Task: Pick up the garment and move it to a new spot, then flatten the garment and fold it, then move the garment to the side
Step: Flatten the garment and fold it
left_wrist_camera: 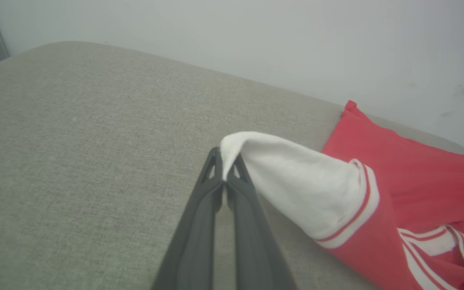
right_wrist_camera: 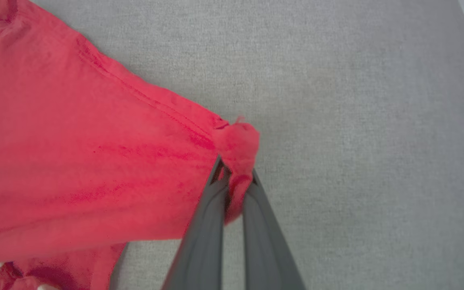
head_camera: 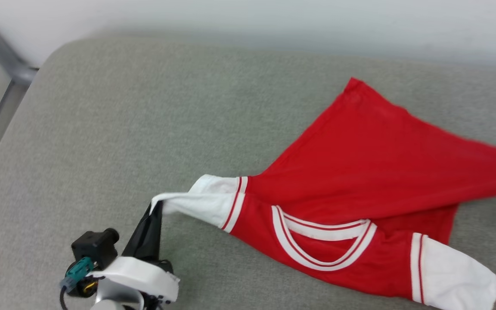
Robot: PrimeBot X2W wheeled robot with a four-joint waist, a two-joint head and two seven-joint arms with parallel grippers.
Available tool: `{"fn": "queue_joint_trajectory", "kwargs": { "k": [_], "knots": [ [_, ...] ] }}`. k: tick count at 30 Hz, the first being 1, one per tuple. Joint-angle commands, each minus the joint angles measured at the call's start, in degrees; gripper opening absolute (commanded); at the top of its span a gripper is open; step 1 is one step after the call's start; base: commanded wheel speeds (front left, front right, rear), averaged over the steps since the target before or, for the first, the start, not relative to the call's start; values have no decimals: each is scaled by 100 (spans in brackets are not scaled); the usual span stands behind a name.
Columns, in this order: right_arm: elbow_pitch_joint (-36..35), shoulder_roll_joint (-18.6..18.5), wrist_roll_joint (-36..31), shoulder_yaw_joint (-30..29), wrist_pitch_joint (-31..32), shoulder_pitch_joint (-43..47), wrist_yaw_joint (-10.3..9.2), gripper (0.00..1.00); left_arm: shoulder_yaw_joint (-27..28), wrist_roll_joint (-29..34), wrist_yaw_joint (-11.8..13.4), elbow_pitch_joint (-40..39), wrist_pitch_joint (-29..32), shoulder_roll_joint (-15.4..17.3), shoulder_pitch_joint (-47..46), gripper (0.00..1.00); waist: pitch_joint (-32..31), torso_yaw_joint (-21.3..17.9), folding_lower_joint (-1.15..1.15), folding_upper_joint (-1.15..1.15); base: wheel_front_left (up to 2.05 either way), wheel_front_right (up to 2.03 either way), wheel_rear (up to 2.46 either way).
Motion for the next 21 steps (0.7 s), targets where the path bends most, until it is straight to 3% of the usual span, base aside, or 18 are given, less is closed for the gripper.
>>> {"fn": "queue_joint_trajectory", "kwargs": {
  "k": [1, 9, 21],
  "knots": [
    [-258, 40, 154, -88, -15, 578, -7, 0, 94, -88, 48, 84, 28, 90, 170, 0, -489, -420, 0, 0, 0, 0, 0],
    [-1279, 495, 439, -536, -116, 2393, -7, 0, 231, -258, 104, 284, 184, 252, 545, 0, -920, -782, 0, 0, 0, 0, 0],
    [-2749, 2015, 559, -1580, -122, 4686, -6, 0, 396, -466, 223, 404, 358, 404, 903, 0, -1146, -1068, 0, 0, 0, 0, 0]
  ]
}}
